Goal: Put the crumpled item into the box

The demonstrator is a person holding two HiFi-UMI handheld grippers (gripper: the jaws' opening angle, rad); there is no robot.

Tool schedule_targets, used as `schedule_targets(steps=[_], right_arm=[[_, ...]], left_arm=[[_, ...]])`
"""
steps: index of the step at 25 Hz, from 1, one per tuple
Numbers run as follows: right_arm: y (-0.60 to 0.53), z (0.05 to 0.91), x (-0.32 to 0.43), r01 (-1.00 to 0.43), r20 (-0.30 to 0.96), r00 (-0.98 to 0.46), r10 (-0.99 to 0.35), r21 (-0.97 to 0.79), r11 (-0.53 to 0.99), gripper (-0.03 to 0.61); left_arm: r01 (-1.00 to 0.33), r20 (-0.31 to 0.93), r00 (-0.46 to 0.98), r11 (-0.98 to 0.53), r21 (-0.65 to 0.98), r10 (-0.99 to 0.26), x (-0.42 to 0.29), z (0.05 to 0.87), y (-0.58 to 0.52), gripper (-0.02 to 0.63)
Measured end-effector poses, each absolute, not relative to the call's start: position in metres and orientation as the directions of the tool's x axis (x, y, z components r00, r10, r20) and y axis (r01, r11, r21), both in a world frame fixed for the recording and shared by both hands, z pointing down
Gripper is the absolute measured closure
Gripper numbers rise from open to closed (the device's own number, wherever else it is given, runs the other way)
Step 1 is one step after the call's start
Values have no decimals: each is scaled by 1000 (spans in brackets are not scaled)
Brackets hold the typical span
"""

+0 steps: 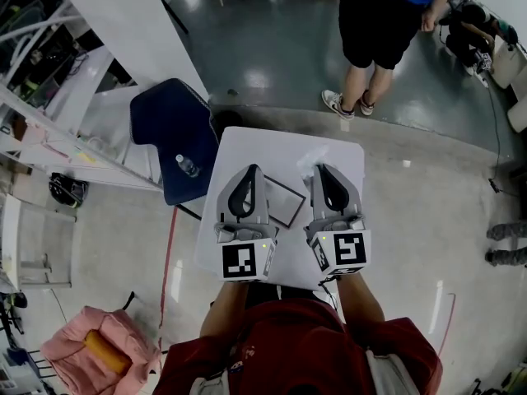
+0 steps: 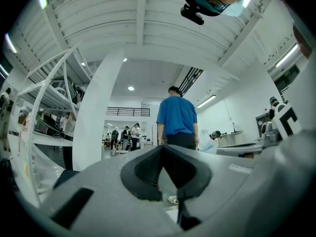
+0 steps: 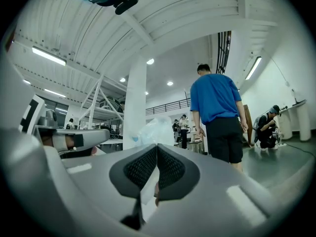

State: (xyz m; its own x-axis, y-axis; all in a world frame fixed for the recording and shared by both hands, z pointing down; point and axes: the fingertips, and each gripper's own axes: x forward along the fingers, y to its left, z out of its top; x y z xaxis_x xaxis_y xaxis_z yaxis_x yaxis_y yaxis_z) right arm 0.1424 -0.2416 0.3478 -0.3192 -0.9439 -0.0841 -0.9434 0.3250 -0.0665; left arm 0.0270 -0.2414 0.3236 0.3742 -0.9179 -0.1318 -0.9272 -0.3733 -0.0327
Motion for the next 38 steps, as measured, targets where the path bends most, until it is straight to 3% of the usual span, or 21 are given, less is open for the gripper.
schedule_targets(steps=[23,38], right_arm=[[-316,383,70,-951,40,-310,-950,-19,309,575],[-326,434,35,-932,188,-359,-914,-20,362,575]], left_arm=[[-910,-122,406,-413,38,-906,-33,347,-322,611],[-917,-100,382,-390,78,-919,-61,363,-333,611]])
